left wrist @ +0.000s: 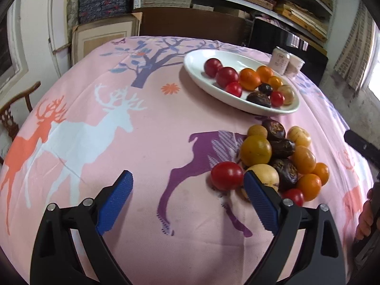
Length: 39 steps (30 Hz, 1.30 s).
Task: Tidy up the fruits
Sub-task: 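Move both grippers back over the fruit pile, then grasp the red tomato with the left gripper while the right grasps a mandarin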
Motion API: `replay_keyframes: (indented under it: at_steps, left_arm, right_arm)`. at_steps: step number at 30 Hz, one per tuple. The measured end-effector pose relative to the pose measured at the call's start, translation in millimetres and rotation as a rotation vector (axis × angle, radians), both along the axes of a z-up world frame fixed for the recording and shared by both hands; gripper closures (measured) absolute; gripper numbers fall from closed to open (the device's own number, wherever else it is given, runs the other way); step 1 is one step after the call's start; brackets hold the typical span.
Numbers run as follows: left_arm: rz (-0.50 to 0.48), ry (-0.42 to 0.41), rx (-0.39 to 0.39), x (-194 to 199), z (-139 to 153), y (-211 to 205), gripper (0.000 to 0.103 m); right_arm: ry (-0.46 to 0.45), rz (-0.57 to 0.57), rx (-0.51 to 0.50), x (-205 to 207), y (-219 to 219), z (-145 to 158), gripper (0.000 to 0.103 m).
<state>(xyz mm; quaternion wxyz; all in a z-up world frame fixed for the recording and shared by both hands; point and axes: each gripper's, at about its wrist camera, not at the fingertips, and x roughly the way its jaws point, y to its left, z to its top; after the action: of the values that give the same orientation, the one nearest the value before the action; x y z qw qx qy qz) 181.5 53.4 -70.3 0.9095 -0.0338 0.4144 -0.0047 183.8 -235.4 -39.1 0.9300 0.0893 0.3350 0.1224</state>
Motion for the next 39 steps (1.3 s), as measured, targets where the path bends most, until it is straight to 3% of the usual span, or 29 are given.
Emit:
replay_keyframes:
  at_steps: [3,5,10,15,18,24,27,31,36,39]
  left_arm:
    - [-0.011,0.019,0.059,6.5,-6.6,-8.3,0.011]
    - [-0.015,0.023,0.050,7.7,-6.8,-5.9,0.010]
    - [0.071,-0.024,0.079,0.4,2.0,11.4,0.010]
    - [-0.018,-0.006,0.094,1.9,-1.9,-2.5,0.010]
    - [-0.078,0.000,0.117,5.3,-4.3,-15.0,0.020]
    - [-0.177,0.004,0.049,11.9,-5.4,-23.8,0.048]
    - [-0.210,0.017,0.015,17.7,-7.2,-23.5,0.050]
    - [-0.227,0.059,-0.105,30.4,-12.6,-14.1,0.050]
    - [-0.248,0.048,-0.099,33.8,-13.3,-21.8,0.050]
    - [-0.268,0.046,-0.098,29.5,-12.2,-29.4,0.066]
  right_arm:
    - [-0.006,0.002,-0.002,-1.3,0.8,0.8,0.016]
    - [-0.006,0.002,-0.001,-1.6,0.5,1.1,0.016]
    - [-0.004,-0.003,0.006,-1.7,-1.2,1.7,0.016]
    - [-0.006,0.006,-0.009,-2.3,1.5,2.0,0.016]
    - [-0.002,0.007,-0.009,-2.3,1.4,1.2,0.016]
    - [0.000,0.015,-0.020,-3.4,2.7,-0.2,0.016]
    - [0.002,0.015,-0.022,-4.3,2.1,-1.2,0.016]
    - [0.011,0.012,-0.016,-5.6,-1.0,-3.3,0.016]
    - [0.020,0.018,-0.032,-7.4,0.6,-5.7,0.016]
    - [0.022,0.015,-0.037,-8.5,0.5,-7.2,0.016]
